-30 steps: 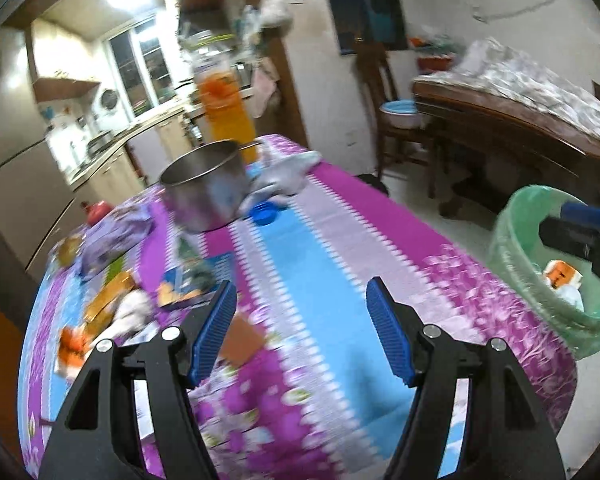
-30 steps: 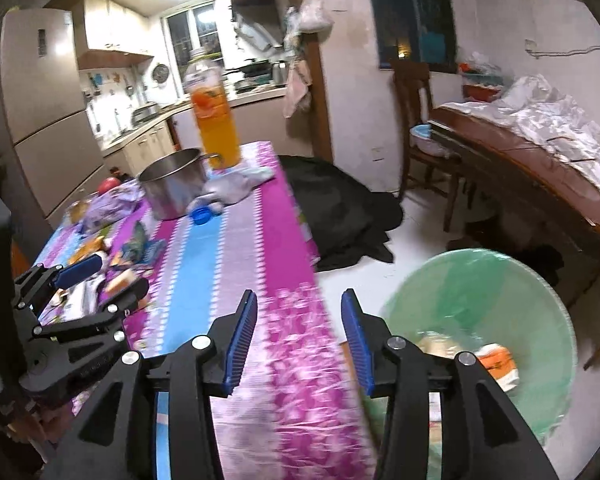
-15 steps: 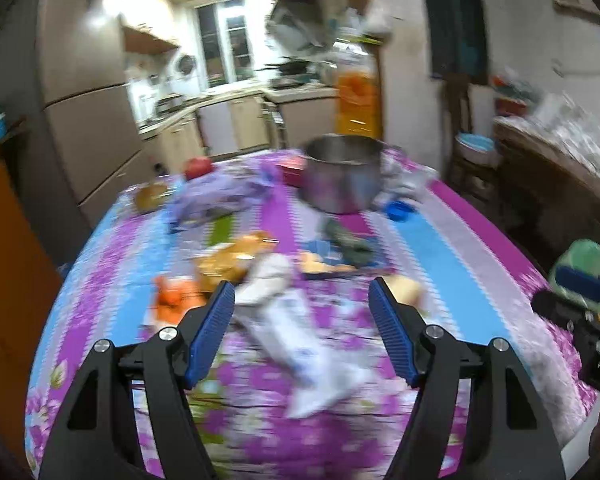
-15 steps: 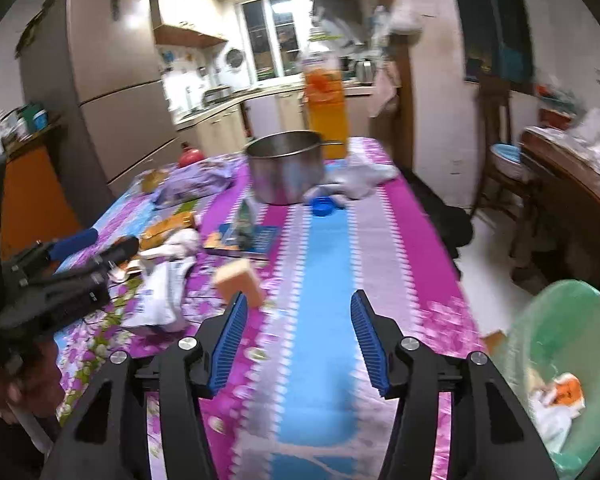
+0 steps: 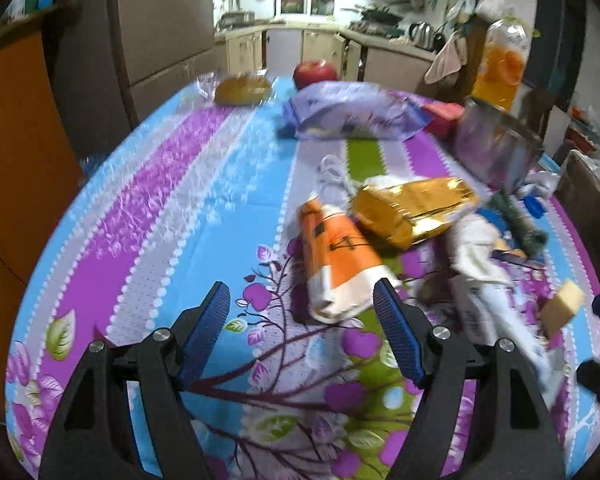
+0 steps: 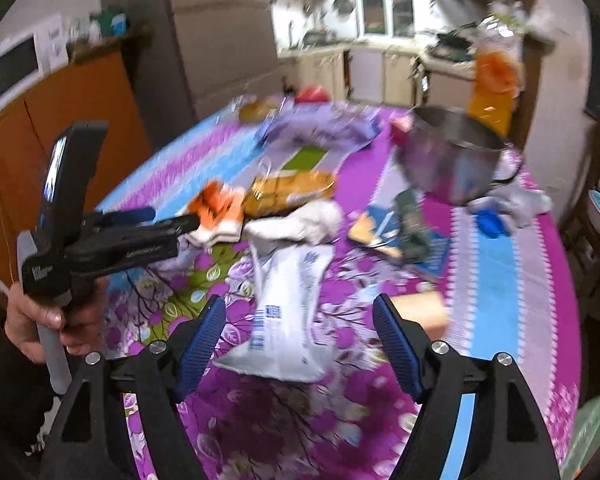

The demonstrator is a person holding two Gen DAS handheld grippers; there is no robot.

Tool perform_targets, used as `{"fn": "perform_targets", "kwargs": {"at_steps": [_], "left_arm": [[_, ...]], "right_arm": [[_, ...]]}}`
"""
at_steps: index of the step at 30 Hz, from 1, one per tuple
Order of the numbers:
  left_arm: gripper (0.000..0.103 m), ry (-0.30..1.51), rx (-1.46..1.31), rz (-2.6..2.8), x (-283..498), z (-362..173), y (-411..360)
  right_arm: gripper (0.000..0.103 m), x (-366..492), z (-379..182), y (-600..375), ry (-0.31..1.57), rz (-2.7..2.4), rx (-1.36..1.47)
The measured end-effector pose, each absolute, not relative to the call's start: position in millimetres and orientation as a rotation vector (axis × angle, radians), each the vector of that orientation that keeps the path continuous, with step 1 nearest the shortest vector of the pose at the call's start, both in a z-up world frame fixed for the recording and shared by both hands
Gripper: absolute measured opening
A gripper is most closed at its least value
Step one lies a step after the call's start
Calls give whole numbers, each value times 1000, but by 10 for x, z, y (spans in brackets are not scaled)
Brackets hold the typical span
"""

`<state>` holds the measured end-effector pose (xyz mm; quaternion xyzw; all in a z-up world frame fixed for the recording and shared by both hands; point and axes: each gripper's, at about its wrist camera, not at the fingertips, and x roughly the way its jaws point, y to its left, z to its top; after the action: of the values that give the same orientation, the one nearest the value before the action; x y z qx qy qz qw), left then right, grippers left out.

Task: Collect trash
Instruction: 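Move both open tools back over the table toward the trash, then grasp the orange-and-white tube with the left tool while the right tool grasps a white medicine packet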

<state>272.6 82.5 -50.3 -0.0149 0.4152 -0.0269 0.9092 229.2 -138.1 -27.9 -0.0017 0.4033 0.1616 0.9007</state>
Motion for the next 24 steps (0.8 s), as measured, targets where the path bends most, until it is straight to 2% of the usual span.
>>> {"fn": "perform_targets", "kwargs": {"at_steps": [2, 5, 7, 9, 11, 12, 13, 15, 19, 24], "left_arm": [[71, 878, -19, -54, 2812, -594, 816], [65, 891, -20, -49, 2888, -667, 831], [53, 905, -30, -26, 2948, -714, 856], [47, 901, -50, -18, 2975, -738, 876], [38, 896, -52, -21, 2979, -740, 880], [30, 896, -60, -27, 2984, -739, 883], [20, 893, -73, -33, 2981, -737, 890], [11, 888, -94, -50, 2976, -737, 898], [8, 877, -110, -37, 2944, -717, 921], [8, 821, -105, -13, 2753, -517, 981]], "right_arm": [[76, 2408, -383, -1253, 877, 363, -7], [76, 2500, -503, -1160, 909, 365, -18], [75, 2549, -584, -1143, 934, 357, -15], [71, 2584, -662, -1121, 949, 355, -18], [60, 2577, -697, -1101, 956, 350, -31], [55, 2587, -729, -1090, 962, 343, -36], [47, 2603, -756, -1092, 966, 337, -37], [45, 2582, -801, -1111, 966, 331, -34], [34, 2496, -792, -1095, 935, 340, -42], [31, 2336, -615, -1124, 880, 367, -33]]}}
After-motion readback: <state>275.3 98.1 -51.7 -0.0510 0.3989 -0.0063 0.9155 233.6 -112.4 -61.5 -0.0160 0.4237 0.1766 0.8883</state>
